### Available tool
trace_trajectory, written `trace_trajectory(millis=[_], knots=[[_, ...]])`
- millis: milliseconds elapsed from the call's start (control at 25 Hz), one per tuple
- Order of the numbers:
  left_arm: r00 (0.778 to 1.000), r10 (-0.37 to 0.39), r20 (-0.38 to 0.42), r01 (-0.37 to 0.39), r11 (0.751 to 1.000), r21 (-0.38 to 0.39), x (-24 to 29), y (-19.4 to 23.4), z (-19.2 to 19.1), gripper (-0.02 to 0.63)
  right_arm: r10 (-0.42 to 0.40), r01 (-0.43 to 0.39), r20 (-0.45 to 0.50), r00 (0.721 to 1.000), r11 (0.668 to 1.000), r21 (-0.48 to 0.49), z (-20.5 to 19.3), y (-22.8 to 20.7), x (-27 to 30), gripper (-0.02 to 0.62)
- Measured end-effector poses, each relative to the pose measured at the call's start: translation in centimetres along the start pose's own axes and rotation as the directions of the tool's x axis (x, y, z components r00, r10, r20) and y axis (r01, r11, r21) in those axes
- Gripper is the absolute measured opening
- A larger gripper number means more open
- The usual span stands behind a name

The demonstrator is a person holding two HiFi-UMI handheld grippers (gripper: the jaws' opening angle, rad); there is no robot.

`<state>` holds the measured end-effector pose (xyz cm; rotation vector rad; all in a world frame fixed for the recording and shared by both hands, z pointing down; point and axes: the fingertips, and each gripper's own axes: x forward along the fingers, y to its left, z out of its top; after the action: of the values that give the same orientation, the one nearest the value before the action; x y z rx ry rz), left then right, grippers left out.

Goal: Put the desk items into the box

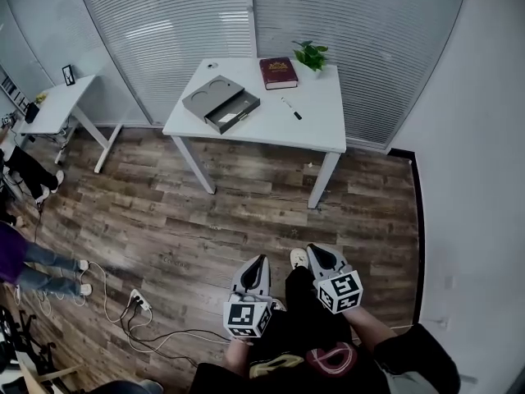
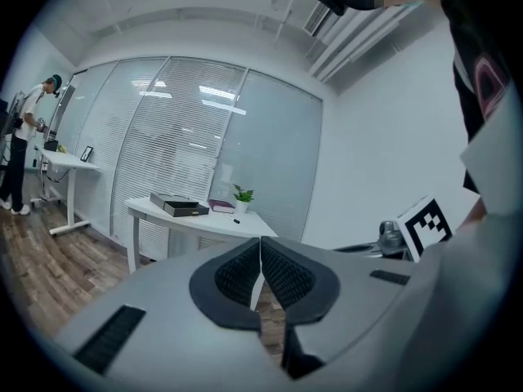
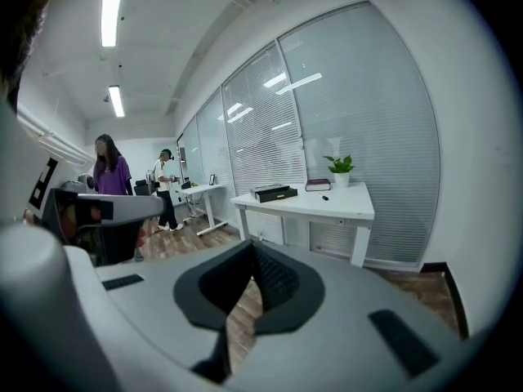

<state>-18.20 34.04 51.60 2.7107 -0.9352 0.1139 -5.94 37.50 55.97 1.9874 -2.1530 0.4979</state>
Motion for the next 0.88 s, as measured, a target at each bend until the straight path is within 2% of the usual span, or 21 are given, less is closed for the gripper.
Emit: trace_trajectory(millis=[280,720,880], knots=[[1.0,0.021,0.008,-0.021,0.999,-0.027,4.4,2.0,1.1,0.02,-0.013,0.013,-0.023,1.0,1.0,-0.01,1.6,-3.5,4.2,0.011],[0.998,0.063,0.009,-0.063,0.998,-0.026,15.2,3.6,4.0,0.021,-0.011,0.011,-0.025,1.0,1.0,-0.01,6.3,-11.8,11.4,0.011],[0.996,0.084,-0.008,-0.084,0.996,-0.024,18.4,3.8,4.1,0.02,0.005,-0.004,-0.042,0.999,0.999,0.033,6.9,-14.6,13.5,0.011]])
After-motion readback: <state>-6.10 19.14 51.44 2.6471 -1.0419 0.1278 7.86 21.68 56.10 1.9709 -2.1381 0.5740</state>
